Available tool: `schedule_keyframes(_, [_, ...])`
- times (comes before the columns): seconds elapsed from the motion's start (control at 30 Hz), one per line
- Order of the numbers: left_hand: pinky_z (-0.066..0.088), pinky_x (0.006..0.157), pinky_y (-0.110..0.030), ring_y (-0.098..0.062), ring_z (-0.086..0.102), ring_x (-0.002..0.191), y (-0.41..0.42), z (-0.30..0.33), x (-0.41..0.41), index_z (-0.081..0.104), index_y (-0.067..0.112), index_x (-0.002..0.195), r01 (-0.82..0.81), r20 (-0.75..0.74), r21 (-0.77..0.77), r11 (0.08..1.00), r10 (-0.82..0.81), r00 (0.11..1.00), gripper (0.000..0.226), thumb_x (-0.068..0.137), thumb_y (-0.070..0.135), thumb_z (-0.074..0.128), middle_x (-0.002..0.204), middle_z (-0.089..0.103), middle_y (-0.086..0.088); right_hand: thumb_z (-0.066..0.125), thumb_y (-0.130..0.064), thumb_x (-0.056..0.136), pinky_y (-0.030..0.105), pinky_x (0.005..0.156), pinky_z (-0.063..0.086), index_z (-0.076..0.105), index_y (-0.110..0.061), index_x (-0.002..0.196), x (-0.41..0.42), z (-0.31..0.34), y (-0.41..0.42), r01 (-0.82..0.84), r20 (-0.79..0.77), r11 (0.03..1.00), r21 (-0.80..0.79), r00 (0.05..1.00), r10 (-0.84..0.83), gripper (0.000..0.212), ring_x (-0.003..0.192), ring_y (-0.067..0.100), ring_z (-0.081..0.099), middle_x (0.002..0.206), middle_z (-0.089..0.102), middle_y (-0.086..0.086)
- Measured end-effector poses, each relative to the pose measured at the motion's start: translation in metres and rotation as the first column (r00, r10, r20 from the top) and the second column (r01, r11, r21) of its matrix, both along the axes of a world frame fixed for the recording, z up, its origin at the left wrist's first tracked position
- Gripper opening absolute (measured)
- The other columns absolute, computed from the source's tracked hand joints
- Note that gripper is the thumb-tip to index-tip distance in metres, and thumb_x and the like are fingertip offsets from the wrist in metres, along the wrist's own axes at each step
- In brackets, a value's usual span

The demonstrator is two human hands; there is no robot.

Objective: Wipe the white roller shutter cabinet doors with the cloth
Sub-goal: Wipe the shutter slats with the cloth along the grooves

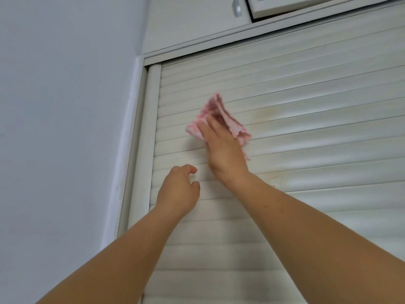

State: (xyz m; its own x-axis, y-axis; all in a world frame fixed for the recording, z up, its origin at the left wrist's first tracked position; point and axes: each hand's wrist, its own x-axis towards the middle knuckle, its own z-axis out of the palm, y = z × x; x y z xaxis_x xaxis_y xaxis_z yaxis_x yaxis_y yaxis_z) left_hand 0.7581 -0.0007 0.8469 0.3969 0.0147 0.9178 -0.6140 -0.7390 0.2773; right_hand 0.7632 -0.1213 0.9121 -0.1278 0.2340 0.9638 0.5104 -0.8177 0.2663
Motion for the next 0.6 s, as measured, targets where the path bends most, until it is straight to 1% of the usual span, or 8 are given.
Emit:
schedule_keyframes(0.07, [0.036, 0.092, -0.027, -0.019, 0.045, 0.121, 0.005, 0.004, 0.011, 0.048, 0.02, 0.131, -0.067, 0.019, 0.053, 0.996, 0.066, 0.998, 0.039, 0.092, 0.017, 0.049, 0.133, 0.044, -0.003, 0.04, -0.011, 0.091, 0.043, 0.108, 0.019, 0.034, -0.026, 0.143, 0.02, -0.01, 0.006, 0.233, -0.174, 0.958, -0.168, 0.949, -0.261, 0.054, 0.138, 0.023, 0.024, 0.154, 0.022, -0.002])
schedule_keyframes(0.13, [0.036, 0.095, -0.032, -0.022, 0.042, 0.122, 0.009, 0.006, 0.022, 0.049, 0.017, 0.129, -0.144, 0.068, 0.081, 0.986, 0.139, 0.988, 0.039, 0.09, 0.013, 0.048, 0.132, 0.044, -0.005, 0.033, -0.026, 0.099, 0.042, 0.113, 0.003, 0.024, -0.032, 0.147, 0.03, -0.015, 0.01, 0.356, -0.181, 0.901, -0.247, 0.897, -0.404, 0.049, 0.142, 0.02, 0.015, 0.157, 0.014, -0.005])
schedule_keyframes(0.23, [0.037, 0.098, -0.034, -0.025, 0.042, 0.12, 0.012, 0.008, 0.035, 0.049, 0.012, 0.127, -0.162, 0.16, 0.072, 0.984, 0.149, 0.976, 0.04, 0.088, 0.009, 0.044, 0.133, 0.045, -0.006, 0.023, -0.042, 0.1, 0.045, 0.114, -0.007, 0.015, -0.035, 0.149, 0.033, -0.008, 0.015, 0.445, -0.137, 0.854, -0.269, 0.86, -0.492, 0.05, 0.145, 0.018, 0.005, 0.16, 0.002, -0.007])
schedule_keyframes(0.33, [0.039, 0.099, -0.043, -0.027, 0.046, 0.119, 0.012, 0.012, 0.048, 0.048, 0.01, 0.128, -0.051, 0.263, 0.057, 0.997, 0.034, 0.964, 0.047, 0.083, 0.02, 0.035, 0.129, 0.05, -0.008, 0.019, -0.044, 0.1, 0.051, 0.112, -0.015, 0.014, -0.041, 0.148, 0.03, 0.003, 0.021, 0.489, -0.149, 0.828, -0.276, 0.829, -0.539, 0.049, 0.146, 0.021, -0.006, 0.159, -0.006, -0.007])
schedule_keyframes(0.37, [0.038, 0.098, -0.047, -0.028, 0.044, 0.121, 0.01, 0.012, 0.052, 0.044, 0.011, 0.131, -0.06, 0.27, 0.057, 0.997, 0.042, 0.962, 0.052, 0.082, 0.024, 0.032, 0.131, 0.049, -0.008, 0.019, -0.044, 0.1, 0.053, 0.11, -0.019, 0.014, -0.042, 0.148, 0.031, 0.005, 0.02, 0.512, -0.15, 0.816, -0.267, 0.815, -0.56, 0.049, 0.145, 0.022, -0.009, 0.159, -0.007, -0.007])
schedule_keyframes(0.43, [0.029, 0.106, -0.052, -0.026, 0.027, 0.136, 0.008, 0.011, 0.054, 0.026, 0.02, 0.144, -0.167, 0.193, 0.067, 0.984, 0.152, 0.969, 0.053, 0.092, 0.027, 0.03, 0.147, 0.031, -0.006, 0.017, -0.045, 0.099, 0.056, 0.107, -0.022, 0.011, -0.043, 0.148, 0.031, 0.008, 0.016, 0.545, -0.154, 0.804, -0.237, 0.796, -0.585, 0.049, 0.145, 0.024, -0.009, 0.159, -0.007, -0.006])
schedule_keyframes(0.5, [0.017, 0.111, -0.054, -0.021, 0.005, 0.144, 0.004, 0.007, 0.057, 0.009, 0.032, 0.148, -0.253, 0.117, 0.095, 0.963, 0.242, 0.963, 0.054, 0.098, 0.03, 0.028, 0.156, 0.008, -0.003, 0.016, -0.044, 0.099, 0.058, 0.107, -0.021, 0.008, -0.043, 0.149, 0.03, 0.009, 0.008, 0.569, -0.176, 0.8, -0.191, 0.782, -0.598, 0.05, 0.145, 0.026, -0.007, 0.159, -0.007, -0.004])
schedule_keyframes(0.6, [0.012, 0.111, -0.057, -0.021, -0.004, 0.144, -0.005, 0.005, 0.054, 0.002, 0.041, 0.147, -0.266, 0.08, 0.091, 0.96, 0.259, 0.962, 0.052, 0.098, 0.039, 0.023, 0.157, -0.002, -0.002, 0.017, -0.042, 0.098, 0.06, 0.11, -0.013, 0.005, -0.042, 0.149, 0.025, 0.01, -0.007, 0.582, -0.214, 0.801, -0.14, 0.772, -0.598, 0.052, 0.145, 0.026, -0.008, 0.159, -0.01, -0.004])
